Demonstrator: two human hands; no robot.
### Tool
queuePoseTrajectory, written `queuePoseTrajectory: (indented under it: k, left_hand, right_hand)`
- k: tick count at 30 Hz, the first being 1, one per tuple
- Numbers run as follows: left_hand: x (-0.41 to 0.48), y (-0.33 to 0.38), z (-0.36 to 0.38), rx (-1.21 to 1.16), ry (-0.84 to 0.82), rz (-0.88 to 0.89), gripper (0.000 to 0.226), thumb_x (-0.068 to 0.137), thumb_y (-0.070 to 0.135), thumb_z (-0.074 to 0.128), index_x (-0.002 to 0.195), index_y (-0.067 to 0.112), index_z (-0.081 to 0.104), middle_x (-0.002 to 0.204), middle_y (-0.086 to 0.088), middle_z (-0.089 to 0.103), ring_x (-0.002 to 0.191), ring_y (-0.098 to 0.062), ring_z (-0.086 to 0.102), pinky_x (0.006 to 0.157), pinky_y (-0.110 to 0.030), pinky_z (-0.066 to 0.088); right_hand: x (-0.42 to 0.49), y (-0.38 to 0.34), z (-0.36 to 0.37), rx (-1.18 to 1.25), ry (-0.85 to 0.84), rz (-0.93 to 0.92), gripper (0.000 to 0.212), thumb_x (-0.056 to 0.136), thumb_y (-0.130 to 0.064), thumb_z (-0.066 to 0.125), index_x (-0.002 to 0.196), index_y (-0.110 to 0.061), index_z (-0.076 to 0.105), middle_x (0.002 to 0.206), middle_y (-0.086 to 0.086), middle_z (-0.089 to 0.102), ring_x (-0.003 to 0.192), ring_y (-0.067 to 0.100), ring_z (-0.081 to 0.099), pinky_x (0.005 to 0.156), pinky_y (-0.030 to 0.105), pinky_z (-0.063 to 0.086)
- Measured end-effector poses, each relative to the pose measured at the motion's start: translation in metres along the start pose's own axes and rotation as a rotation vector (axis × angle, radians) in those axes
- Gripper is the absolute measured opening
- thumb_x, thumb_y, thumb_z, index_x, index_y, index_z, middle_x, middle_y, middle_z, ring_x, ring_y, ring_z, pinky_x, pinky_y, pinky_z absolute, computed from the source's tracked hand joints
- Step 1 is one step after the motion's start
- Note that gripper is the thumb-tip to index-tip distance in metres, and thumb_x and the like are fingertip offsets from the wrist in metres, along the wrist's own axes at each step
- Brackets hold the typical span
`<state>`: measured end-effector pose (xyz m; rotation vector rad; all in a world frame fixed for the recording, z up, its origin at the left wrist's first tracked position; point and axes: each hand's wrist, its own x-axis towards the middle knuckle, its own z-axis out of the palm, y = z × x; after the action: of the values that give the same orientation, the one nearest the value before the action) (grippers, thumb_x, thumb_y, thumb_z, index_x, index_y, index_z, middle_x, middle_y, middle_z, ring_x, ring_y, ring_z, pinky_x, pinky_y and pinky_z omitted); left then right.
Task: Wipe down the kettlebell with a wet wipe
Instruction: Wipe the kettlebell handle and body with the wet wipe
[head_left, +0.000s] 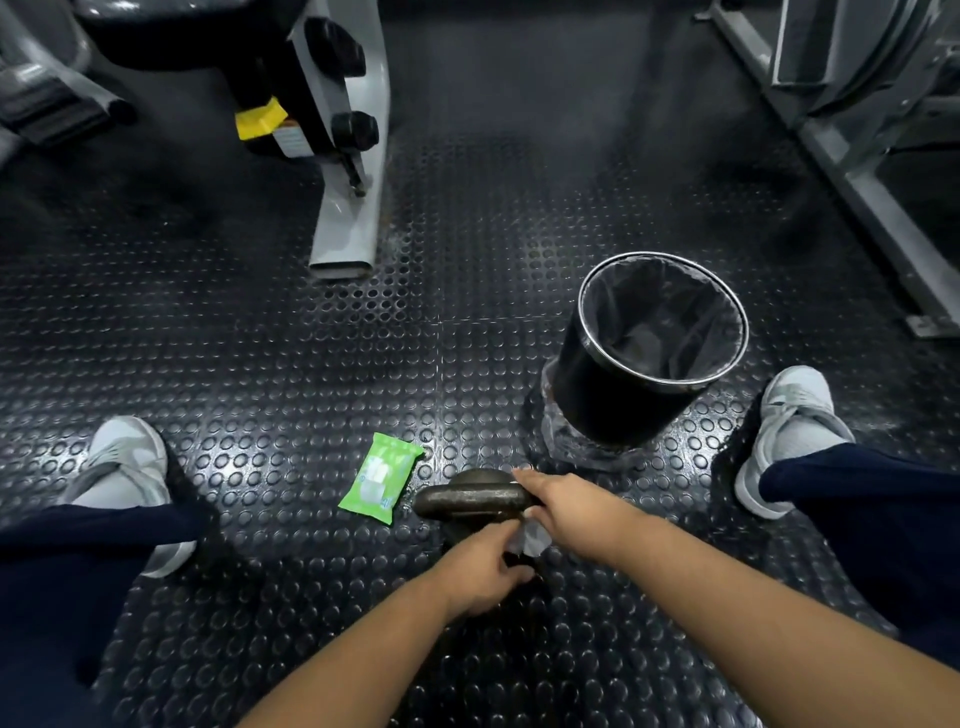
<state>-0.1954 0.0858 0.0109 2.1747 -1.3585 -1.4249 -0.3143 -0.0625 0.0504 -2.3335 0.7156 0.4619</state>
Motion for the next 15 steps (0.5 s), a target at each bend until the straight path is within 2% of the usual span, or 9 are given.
queuePoseTrajectory:
  k: [3,5,8,10,12,15]
  left_hand:
    - [0.007,0.007,-0.002,0.233,-0.019,-0.067,0.048,0.094,0.039,0.068,0.138,0.026,0.052,0.138,-0.005,0.061,0.125,-0.029,0.060,0.101,-0.033,0.048]
    - [0.014,0.012,-0.005,0.329,0.002,-0.096,0.053,0.092,0.043,0.068,0.139,0.026,0.053,0.138,-0.006,0.062,0.126,-0.030,0.060,0.104,-0.037,0.049]
    - [0.025,0.018,-0.004,0.415,0.006,-0.087,0.062,0.088,0.047,0.072,0.142,0.026,0.051,0.135,-0.006,0.064,0.124,-0.030,0.062,0.102,-0.038,0.052]
    - [0.024,0.020,-0.002,0.333,0.009,-0.048,0.063,0.085,0.047,0.076,0.140,0.028,0.053,0.131,-0.004,0.066,0.122,-0.027,0.062,0.102,-0.036,0.051]
    - [0.015,0.015,0.001,0.084,0.016,0.001,0.059,0.085,0.043,0.079,0.137,0.028,0.056,0.129,0.000,0.067,0.120,-0.022,0.063,0.100,-0.030,0.049]
    - [0.001,0.002,-0.001,-0.097,0.006,0.071,0.063,0.085,0.041,0.081,0.139,0.030,0.051,0.116,0.014,0.063,0.099,-0.007,0.063,0.083,-0.021,0.046]
  right_hand:
    - [0.000,-0.002,-0.002,-0.004,0.000,0.005,0.060,0.104,-0.021,0.052,0.161,-0.023,0.033,0.159,-0.001,0.046,0.141,0.019,0.049,0.118,0.029,0.035]
    - [0.000,-0.003,-0.002,-0.003,-0.001,0.013,0.059,0.102,-0.021,0.054,0.158,-0.024,0.036,0.154,0.001,0.052,0.135,0.021,0.054,0.115,0.031,0.040]
    - [-0.002,-0.004,-0.002,-0.007,0.003,0.013,0.058,0.103,-0.022,0.054,0.158,-0.022,0.036,0.154,0.002,0.052,0.136,0.022,0.054,0.112,0.029,0.038]
    - [-0.002,-0.004,-0.001,-0.012,0.003,0.014,0.060,0.104,-0.022,0.054,0.160,-0.020,0.034,0.158,0.003,0.047,0.141,0.022,0.049,0.114,0.027,0.034]
    - [-0.002,-0.003,-0.002,-0.005,-0.007,0.016,0.062,0.104,-0.023,0.054,0.161,-0.020,0.031,0.162,0.002,0.042,0.146,0.020,0.044,0.118,0.026,0.030]
    - [-0.002,0.000,-0.001,0.014,-0.024,0.021,0.062,0.103,-0.026,0.053,0.161,-0.023,0.031,0.162,0.000,0.042,0.146,0.017,0.043,0.122,0.029,0.031]
